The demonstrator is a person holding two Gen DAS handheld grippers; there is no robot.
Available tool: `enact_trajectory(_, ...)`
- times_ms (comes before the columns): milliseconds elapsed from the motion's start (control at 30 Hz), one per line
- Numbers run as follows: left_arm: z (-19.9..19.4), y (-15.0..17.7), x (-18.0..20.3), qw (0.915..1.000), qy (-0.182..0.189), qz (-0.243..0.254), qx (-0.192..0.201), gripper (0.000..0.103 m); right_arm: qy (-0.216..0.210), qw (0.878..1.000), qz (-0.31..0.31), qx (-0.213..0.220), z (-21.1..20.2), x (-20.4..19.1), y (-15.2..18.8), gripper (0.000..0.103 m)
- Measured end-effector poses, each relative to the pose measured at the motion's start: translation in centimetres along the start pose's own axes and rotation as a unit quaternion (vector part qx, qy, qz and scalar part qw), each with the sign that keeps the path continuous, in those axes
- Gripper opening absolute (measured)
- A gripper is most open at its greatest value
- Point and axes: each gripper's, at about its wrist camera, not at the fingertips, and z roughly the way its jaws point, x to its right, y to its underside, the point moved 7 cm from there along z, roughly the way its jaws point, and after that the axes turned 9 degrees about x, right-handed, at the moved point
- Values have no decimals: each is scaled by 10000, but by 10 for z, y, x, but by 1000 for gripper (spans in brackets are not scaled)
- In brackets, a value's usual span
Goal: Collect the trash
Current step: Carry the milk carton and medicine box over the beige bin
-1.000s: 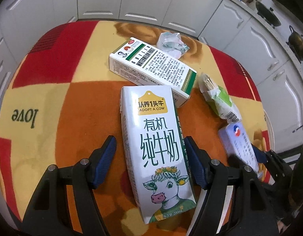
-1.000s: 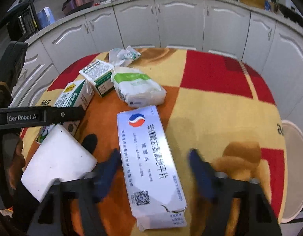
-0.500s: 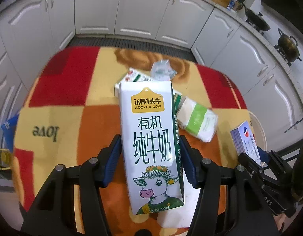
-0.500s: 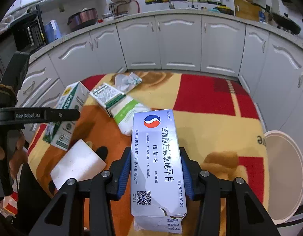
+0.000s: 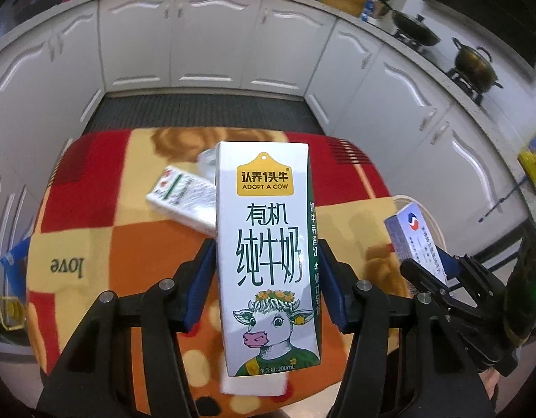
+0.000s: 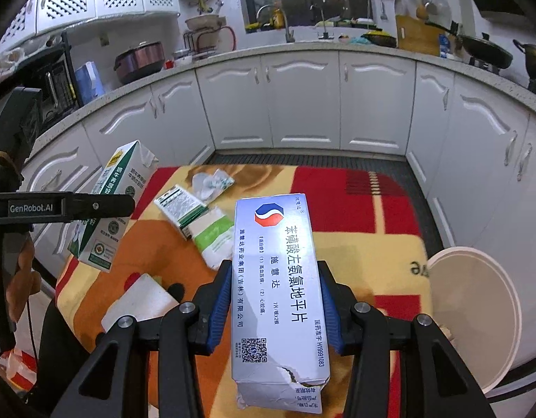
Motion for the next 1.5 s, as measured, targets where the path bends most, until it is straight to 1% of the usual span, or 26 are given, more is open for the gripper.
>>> enact_trajectory(300,5,-8,52,9991,273,309,31,54,279,9993,142,217,-27,32,-12,45)
enact_trajectory(667,18,-13,110,9960,534,711,-9,54,653,9962,463,335,-55,76,-8,45)
enact_trajectory(833,26,-10,127,9945,626,832,-61,54,799,9943,621,347,-64,98,-3,45)
enact_trajectory(1100,41,-7,151,9928,726,945,-155,54,972,9915,803,322,-69,122,3,45)
enact_trajectory(1500,77,3,189,9886,868,1145,-447,54,1273,9850,1147,208,-75,165,23,45)
